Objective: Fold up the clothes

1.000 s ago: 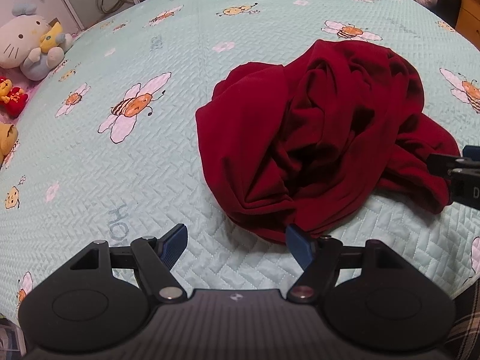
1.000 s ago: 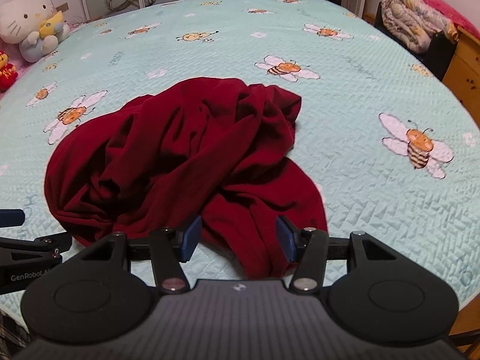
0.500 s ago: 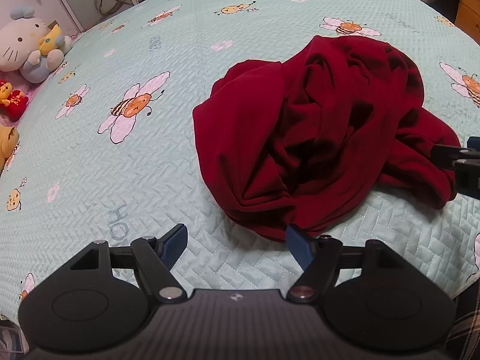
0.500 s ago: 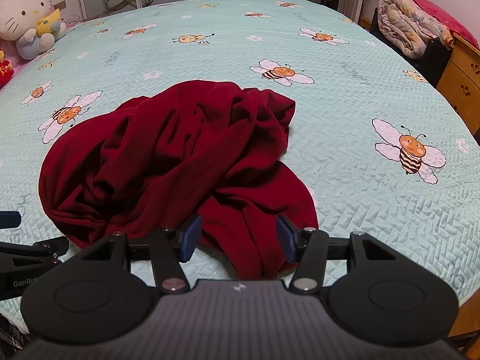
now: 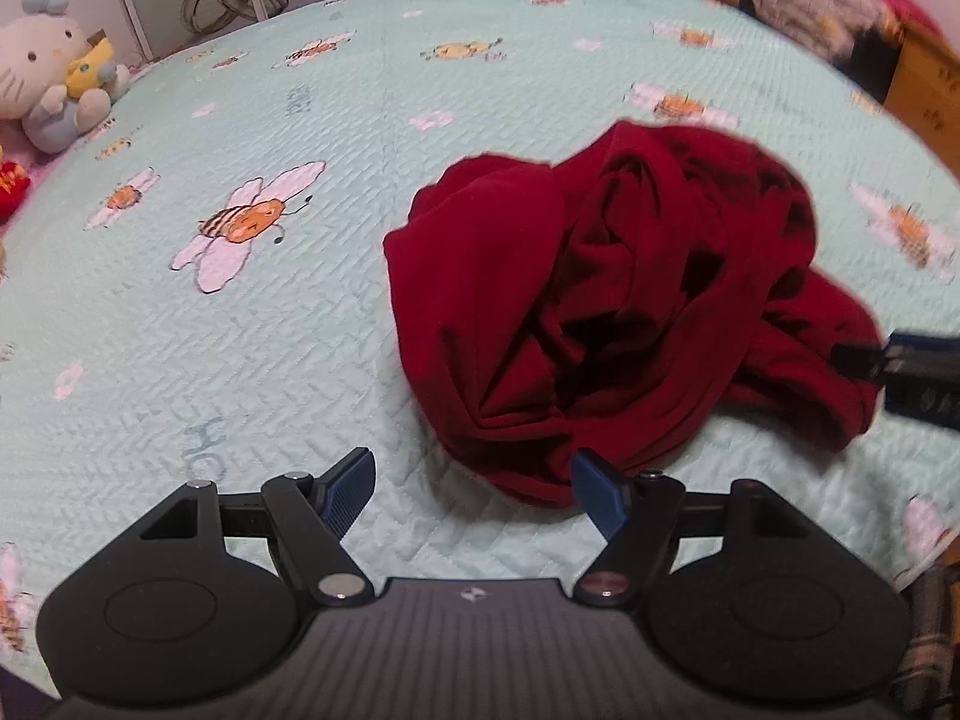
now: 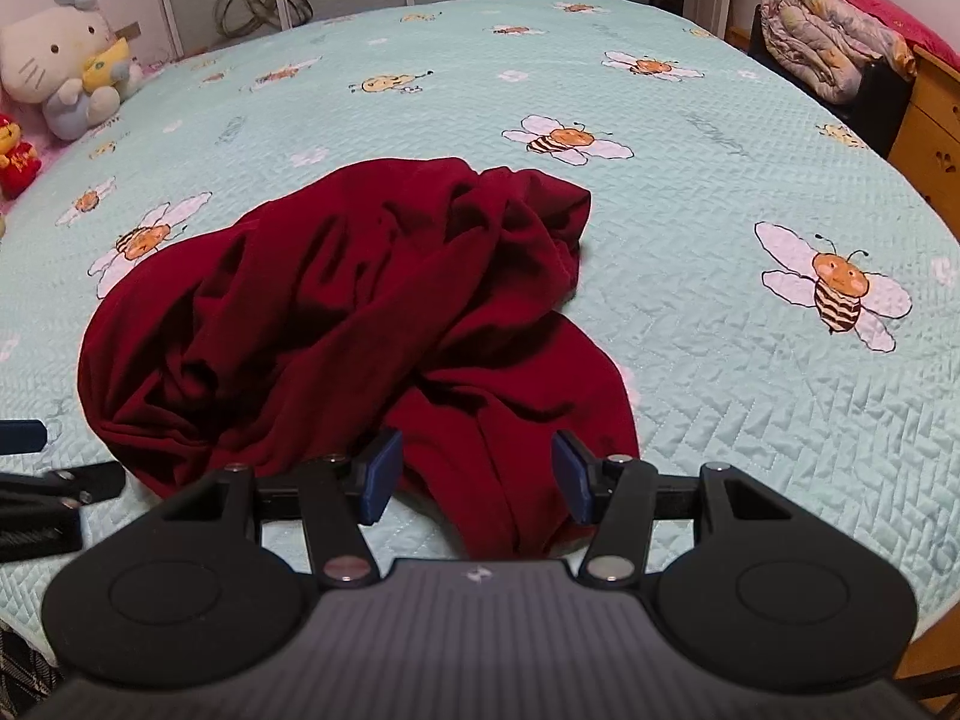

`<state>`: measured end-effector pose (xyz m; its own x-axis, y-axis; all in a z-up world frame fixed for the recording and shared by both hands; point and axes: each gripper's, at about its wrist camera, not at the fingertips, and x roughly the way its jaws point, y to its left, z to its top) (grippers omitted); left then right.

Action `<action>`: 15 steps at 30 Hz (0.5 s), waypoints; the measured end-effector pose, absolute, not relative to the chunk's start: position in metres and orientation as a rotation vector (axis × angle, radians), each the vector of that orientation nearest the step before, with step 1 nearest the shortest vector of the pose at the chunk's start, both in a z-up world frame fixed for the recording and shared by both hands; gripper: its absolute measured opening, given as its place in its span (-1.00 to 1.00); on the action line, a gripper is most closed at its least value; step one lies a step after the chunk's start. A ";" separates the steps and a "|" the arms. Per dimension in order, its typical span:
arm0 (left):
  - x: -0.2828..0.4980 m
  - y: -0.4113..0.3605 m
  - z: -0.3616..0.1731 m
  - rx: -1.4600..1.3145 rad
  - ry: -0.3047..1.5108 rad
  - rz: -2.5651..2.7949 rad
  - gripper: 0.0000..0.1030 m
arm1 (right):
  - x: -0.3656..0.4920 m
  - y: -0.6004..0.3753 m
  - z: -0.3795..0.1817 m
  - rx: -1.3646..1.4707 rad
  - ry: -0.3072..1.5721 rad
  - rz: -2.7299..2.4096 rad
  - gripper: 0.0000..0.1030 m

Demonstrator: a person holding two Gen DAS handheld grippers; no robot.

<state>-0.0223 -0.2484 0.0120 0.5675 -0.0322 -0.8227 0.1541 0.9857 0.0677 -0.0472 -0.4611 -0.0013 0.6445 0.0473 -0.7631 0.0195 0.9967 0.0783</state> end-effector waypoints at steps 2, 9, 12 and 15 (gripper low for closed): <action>-0.023 -0.245 0.018 0.107 0.922 -0.136 0.46 | -0.049 -0.464 -0.005 0.081 0.853 0.040 0.07; -0.021 -0.233 0.034 0.055 0.793 -0.164 0.46 | -0.053 -0.488 -0.008 0.188 0.767 0.103 0.07; -0.014 -0.233 0.034 0.050 0.779 -0.198 0.46 | -0.043 -0.496 -0.003 0.226 0.731 0.107 0.07; -0.005 -0.241 0.034 0.092 0.756 -0.207 0.46 | -0.024 -0.501 0.000 0.231 0.714 0.094 0.07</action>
